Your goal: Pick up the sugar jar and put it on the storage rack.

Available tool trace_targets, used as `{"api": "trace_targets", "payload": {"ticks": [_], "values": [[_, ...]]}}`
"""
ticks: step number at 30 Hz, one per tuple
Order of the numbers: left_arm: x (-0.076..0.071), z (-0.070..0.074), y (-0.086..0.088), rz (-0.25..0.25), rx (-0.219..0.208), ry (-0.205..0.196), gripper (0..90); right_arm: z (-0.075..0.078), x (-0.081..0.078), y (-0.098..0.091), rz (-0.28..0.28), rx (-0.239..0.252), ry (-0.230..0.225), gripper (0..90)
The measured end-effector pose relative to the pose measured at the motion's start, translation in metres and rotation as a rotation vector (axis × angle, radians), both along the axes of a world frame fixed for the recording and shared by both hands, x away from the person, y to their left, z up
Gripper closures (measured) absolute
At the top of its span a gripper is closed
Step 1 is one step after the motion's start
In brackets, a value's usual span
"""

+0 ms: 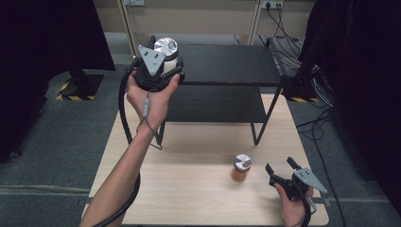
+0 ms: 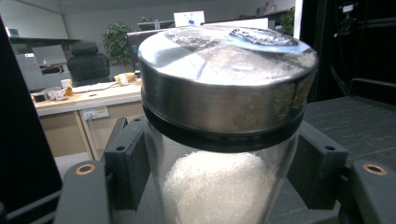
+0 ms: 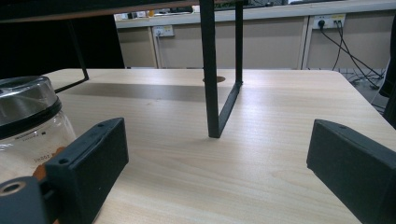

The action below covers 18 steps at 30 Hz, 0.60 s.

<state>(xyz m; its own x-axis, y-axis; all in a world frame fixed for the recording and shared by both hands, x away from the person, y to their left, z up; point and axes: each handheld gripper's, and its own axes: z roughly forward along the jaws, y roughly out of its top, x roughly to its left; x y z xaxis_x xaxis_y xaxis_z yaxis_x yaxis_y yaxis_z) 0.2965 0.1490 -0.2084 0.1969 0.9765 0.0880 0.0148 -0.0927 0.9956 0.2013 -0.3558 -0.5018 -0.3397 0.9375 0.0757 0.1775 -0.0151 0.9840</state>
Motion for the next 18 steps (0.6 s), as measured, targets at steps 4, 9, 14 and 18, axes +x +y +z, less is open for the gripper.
{"api": "trace_targets", "payload": {"ticks": [4,9,14,18], "values": [[0.008,0.003,-0.003,0.015,0.01,0.011,30.9,0.0,0.0,0.0,0.001,-0.001,0.002,5.8],[0.018,0.007,-0.005,0.031,0.012,0.028,30.9,0.0,0.0,0.0,0.003,-0.002,0.001,5.8],[0.025,0.007,-0.008,0.046,0.013,0.042,30.9,0.001,0.0,0.0,0.006,-0.004,0.002,6.0],[0.03,0.007,-0.009,0.056,0.014,0.056,30.9,0.0,0.0,0.0,0.006,-0.005,0.0,6.1]]}}
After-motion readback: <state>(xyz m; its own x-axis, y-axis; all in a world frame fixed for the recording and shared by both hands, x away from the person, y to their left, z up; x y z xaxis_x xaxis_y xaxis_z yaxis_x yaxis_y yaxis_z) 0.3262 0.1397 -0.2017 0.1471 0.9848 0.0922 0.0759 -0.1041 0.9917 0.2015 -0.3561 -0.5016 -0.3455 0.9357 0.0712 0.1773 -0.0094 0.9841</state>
